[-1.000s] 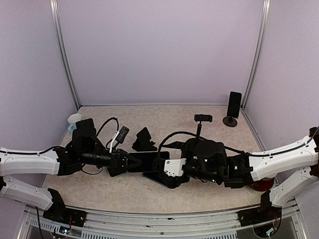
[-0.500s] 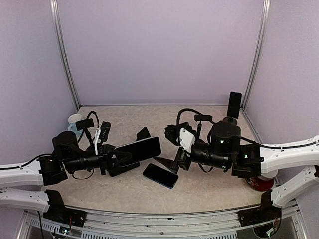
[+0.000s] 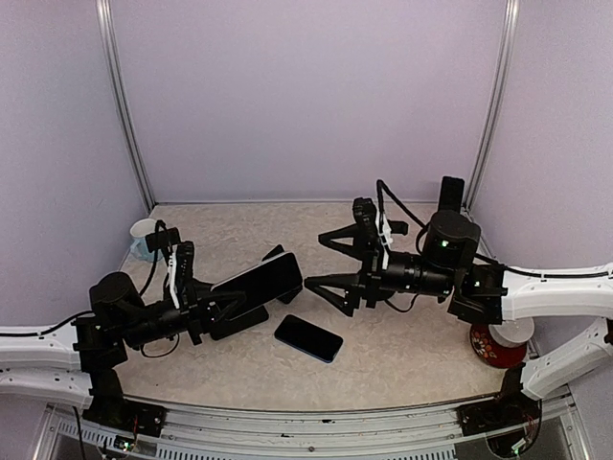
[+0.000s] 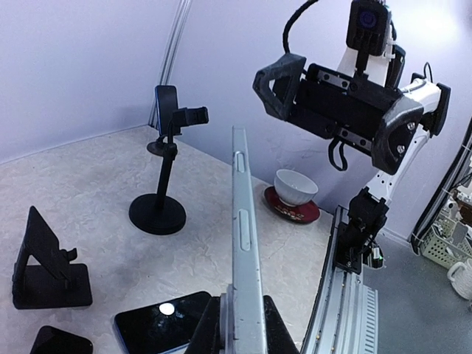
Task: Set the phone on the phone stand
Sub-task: Pass from the left arm to the right
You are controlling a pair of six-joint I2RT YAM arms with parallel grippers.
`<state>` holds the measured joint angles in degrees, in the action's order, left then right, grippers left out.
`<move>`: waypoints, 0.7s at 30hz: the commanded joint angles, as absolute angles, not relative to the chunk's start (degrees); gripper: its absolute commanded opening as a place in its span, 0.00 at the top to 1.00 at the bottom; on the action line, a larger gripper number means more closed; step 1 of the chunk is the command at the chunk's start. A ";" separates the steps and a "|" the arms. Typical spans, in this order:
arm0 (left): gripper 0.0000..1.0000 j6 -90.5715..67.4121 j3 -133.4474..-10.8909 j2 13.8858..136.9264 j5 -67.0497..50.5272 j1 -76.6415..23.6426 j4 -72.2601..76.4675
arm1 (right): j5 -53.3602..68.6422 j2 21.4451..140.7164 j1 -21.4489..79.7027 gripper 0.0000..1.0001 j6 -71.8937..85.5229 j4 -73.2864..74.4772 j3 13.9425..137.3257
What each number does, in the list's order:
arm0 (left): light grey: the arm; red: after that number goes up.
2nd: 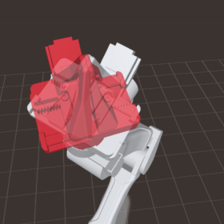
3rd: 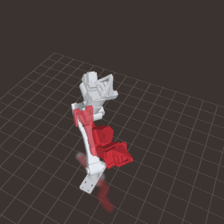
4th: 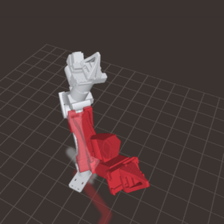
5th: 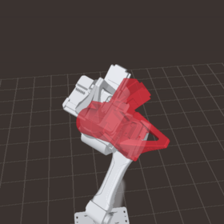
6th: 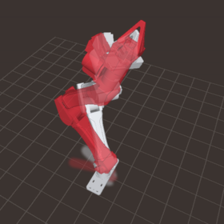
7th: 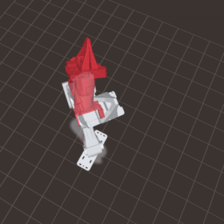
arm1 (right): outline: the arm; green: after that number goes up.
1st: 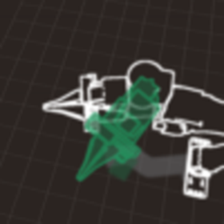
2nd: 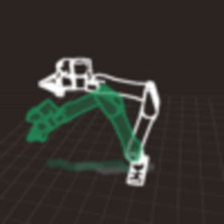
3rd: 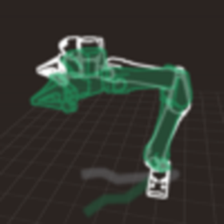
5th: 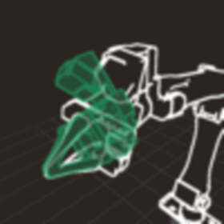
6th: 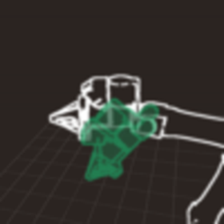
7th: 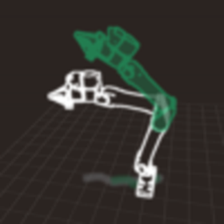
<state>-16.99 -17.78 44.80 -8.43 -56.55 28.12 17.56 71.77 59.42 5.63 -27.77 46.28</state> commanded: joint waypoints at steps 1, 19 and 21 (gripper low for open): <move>1.00 -15.31 -19.26 45.22 -4.32 -56.86 38.41 | 21.04 71.54 58.34 0.00 8.83 -31.35 44.30; 1.00 -14.12 -22.91 53.02 -4.28 -57.65 50.78 | 27.49 69.32 53.66 0.01 15.58 -42.26 39.17; 1.00 -14.07 -22.17 53.87 -4.68 -57.63 53.07 | 29.00 68.55 53.00 0.00 16.89 -46.16 37.58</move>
